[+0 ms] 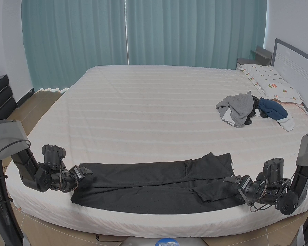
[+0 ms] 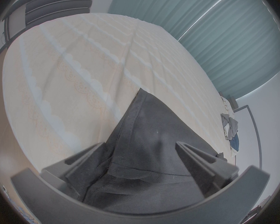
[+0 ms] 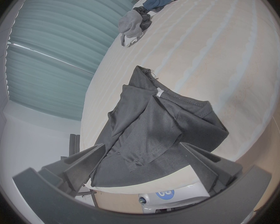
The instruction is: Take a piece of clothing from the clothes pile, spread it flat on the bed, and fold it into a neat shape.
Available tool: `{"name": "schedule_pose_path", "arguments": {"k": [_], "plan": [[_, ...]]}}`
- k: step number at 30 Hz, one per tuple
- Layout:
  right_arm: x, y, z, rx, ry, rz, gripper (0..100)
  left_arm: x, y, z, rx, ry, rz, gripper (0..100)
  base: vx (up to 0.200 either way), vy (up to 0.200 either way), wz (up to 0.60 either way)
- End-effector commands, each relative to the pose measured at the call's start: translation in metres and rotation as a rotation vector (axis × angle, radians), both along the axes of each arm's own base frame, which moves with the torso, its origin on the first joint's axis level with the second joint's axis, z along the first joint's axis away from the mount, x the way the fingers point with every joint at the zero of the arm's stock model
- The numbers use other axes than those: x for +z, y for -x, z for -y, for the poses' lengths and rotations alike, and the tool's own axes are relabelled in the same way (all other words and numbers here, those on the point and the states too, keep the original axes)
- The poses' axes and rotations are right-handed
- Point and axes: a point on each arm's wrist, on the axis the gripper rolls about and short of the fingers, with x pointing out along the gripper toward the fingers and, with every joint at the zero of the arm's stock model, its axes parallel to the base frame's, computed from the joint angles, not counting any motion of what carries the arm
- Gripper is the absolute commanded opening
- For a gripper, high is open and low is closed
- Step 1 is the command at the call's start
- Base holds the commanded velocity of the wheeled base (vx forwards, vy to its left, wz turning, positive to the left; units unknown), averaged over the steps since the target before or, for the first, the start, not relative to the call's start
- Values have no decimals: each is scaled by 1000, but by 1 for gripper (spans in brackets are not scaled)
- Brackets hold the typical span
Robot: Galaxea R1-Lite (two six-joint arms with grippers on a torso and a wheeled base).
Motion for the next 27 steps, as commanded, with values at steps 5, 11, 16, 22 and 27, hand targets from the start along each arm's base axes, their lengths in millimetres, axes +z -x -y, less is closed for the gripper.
{"name": "schedule_pose_path", "arguments": {"k": [5, 11, 16, 22, 27], "plan": [[-1, -1, 1, -5, 0, -3, 100, -5, 0, -5, 19, -12, -16, 0, 0, 0, 0], [0, -2, 3, -15, -1, 0, 100, -4, -1, -11, 56, -38, -10, 0, 0, 0, 0], [-1, -2, 3, -14, -1, -1, 100, -5, -1, -11, 33, -61, -7, 0, 0, 0, 0], [0, -2, 3, -14, -2, 0, 100, -4, -3, -12, 34, -63, -1, 0, 0, 0, 0], [0, -2, 3, -14, -2, 0, 100, -6, -5, -16, 39, -67, -8, 0, 0, 0, 0]]}}
